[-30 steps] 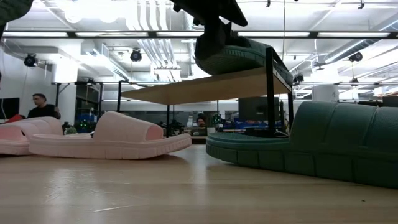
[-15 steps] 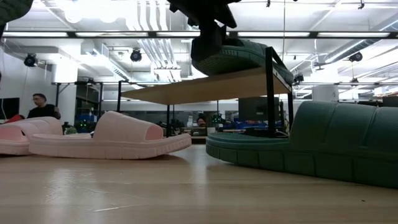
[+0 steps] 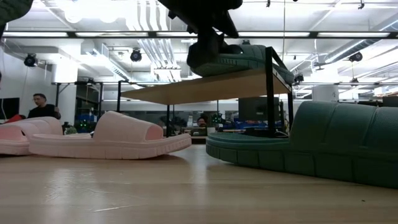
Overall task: Pick and place slides into the shelf
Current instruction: Put the right green slide on the shelf
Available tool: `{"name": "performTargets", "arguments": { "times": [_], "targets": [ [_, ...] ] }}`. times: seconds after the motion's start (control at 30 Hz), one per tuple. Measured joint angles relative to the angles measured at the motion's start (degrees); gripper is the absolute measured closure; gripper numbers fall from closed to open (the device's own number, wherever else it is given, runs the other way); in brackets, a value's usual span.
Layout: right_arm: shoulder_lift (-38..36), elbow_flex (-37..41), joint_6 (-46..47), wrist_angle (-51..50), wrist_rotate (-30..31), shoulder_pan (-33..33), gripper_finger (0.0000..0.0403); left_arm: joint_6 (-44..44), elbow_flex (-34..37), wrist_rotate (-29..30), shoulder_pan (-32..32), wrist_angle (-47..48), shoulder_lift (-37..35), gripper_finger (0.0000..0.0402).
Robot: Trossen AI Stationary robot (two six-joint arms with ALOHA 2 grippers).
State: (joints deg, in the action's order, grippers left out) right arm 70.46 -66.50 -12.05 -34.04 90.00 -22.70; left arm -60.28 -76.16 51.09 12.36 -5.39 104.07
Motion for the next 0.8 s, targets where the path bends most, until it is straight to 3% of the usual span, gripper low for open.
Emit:
{"name": "performTargets", "arguments": {
  "times": [0.67,0.8],
  "targets": [
    [0.02,0.22,0.03,-0.04,-0.02,0.04,0.033,0.51,0.55,-3.1,-1.07,1.75,-1.83,0.0167],
    [0.02,0.22,0.04,-0.04,0.0,0.04,0.0328,1.33,0.55,-3.08,-1.69,1.75,-1.83,0.0189]
  ]
}}
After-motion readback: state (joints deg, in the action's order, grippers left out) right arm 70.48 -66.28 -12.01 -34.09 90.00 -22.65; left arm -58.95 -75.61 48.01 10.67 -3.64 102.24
